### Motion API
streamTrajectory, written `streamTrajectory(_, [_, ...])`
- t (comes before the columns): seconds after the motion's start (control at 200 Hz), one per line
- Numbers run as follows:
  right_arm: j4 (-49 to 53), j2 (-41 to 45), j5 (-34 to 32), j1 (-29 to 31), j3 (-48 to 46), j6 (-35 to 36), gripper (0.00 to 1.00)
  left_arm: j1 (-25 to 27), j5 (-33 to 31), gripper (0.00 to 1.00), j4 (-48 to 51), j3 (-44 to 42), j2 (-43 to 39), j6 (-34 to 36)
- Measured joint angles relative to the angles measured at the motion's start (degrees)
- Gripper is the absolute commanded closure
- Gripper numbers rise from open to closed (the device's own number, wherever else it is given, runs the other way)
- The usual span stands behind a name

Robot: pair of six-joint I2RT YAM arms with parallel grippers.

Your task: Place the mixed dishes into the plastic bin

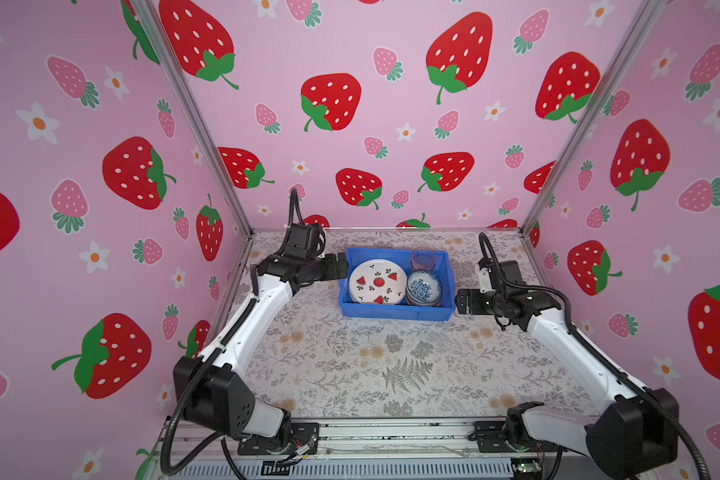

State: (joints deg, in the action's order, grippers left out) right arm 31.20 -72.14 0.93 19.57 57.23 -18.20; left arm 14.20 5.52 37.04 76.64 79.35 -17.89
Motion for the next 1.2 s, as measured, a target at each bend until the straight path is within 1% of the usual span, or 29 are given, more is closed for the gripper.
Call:
streamTrajectory(0.09, [-3.1, -3.7, 1.5, -2.2, 1.8, 0.6, 0.01, -1.9, -1.7, 0.01, -0.5, -4.4, -5.8, 0.2])
streamTrajectory(0.195, [-6.2, -7.2, 2.0, -4.2, 3.4, 1.5, 0.01, -2.4, -4.4, 0.01, -1.0, -8.7, -10.7, 0.6])
streamTrajectory(0.275, [-8.1, -9.4, 2.1, -5.2, 4.7, 1.9, 0.01, -2.4, -6.3, 0.00, -1.0, -10.4, -12.5, 1.0])
streamTrajectory(0.325, [-9.0, -10.5, 2.0, -5.6, 5.4, 2.0, 0.01, -2.4, -7.4, 0.03, -0.8, -10.9, -13.0, 1.2])
streamTrajectory(0.41, [-10.8, -12.3, 1.0, -6.1, 6.8, 1.9, 0.01, -2.4, -9.7, 0.02, -0.6, -11.8, -13.9, 1.4])
streamTrajectory(0.46, [-12.1, -13.0, 0.3, -6.2, 7.2, 1.9, 0.01, -2.4, -11.1, 0.00, -0.7, -12.5, -14.6, 1.4])
streamTrajectory(0.625, [-17.6, -13.5, -1.4, -6.3, 7.0, 1.6, 0.01, -2.4, -17.1, 0.01, -1.6, -18.2, -20.5, 1.9])
streamTrajectory(0.78, [-24.2, -13.3, -4.1, -6.4, 4.7, 1.1, 0.01, -2.4, -21.2, 0.01, -5.5, -26.0, -27.0, 4.7])
streamTrajectory(0.86, [-27.0, -13.0, -5.1, -6.5, 2.9, 1.2, 0.01, -2.4, -21.7, 0.01, -8.9, -30.5, -30.0, 6.1])
streamTrajectory(0.945, [-30.1, -12.0, -6.2, -6.6, 0.4, 1.7, 0.01, -2.4, -21.5, 0.01, -14.7, -36.3, -33.1, 7.7])
streamTrajectory(1.006, [-31.6, -11.4, -7.4, -6.7, -0.9, 1.9, 0.01, -2.4, -21.3, 0.00, -20.5, -41.6, -35.2, 8.6])
streamTrajectory(1.066, [-32.8, -11.1, -8.6, -6.8, -1.7, 2.1, 0.01, -2.4, -21.2, 0.02, -26.7, -47.3, -37.0, 9.7])
streamTrajectory(1.201, [-38.3, -10.8, -10.4, -7.0, -4.8, 5.6, 0.01, -2.4, -22.0, 0.02, -40.3, -58.4, -38.6, 12.5])
